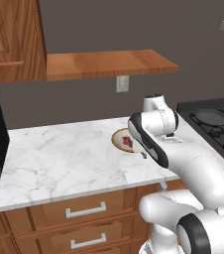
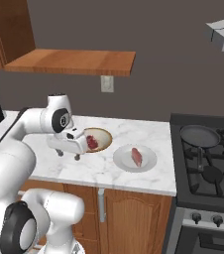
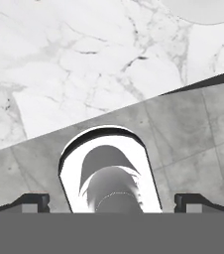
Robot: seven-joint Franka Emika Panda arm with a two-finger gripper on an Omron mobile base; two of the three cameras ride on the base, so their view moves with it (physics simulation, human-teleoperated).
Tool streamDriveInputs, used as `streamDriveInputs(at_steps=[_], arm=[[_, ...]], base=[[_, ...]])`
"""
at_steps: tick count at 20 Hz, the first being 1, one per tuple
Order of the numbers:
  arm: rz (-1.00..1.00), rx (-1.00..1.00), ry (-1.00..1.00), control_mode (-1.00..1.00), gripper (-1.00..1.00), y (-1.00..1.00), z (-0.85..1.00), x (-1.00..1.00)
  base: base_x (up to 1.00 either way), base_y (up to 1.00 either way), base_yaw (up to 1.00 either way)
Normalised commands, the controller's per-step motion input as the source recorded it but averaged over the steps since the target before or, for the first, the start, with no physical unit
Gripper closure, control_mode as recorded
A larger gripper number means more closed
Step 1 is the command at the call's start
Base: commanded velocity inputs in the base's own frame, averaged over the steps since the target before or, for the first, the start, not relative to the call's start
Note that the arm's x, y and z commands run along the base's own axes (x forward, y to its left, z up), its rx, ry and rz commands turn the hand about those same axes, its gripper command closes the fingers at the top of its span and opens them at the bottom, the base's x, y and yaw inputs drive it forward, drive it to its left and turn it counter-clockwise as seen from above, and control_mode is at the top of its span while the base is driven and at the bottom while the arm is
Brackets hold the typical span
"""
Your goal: Place one of the steaks on the plate and the other in the bowl. Then place the bowl in the fridge.
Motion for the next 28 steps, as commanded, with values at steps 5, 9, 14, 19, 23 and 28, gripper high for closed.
streamDriveInputs(at_steps=[5,9,14,19,23,28], arm=[[-0.01,0.03,-0.04,1.00,-1.00,0.00,-0.04,0.00],[0.00,0.00,0.00,1.00,-1.00,0.00,0.00,0.00],[0.00,0.00,0.00,1.00,-1.00,0.00,0.00,0.00],[0.00,0.00,0.00,1.00,-1.00,0.00,0.00,0.00],[0.00,0.00,0.00,1.00,-1.00,0.00,0.00,0.00],[0.00,0.00,0.00,1.00,-1.00,0.00,0.00,0.00]], base=[[-0.01,-0.25,-0.54],[0.00,-0.15,-0.92],[0.00,-0.07,-0.97],[0.00,-0.19,-0.94],[0.00,-0.33,-0.90],[0.00,-0.62,-0.81]])
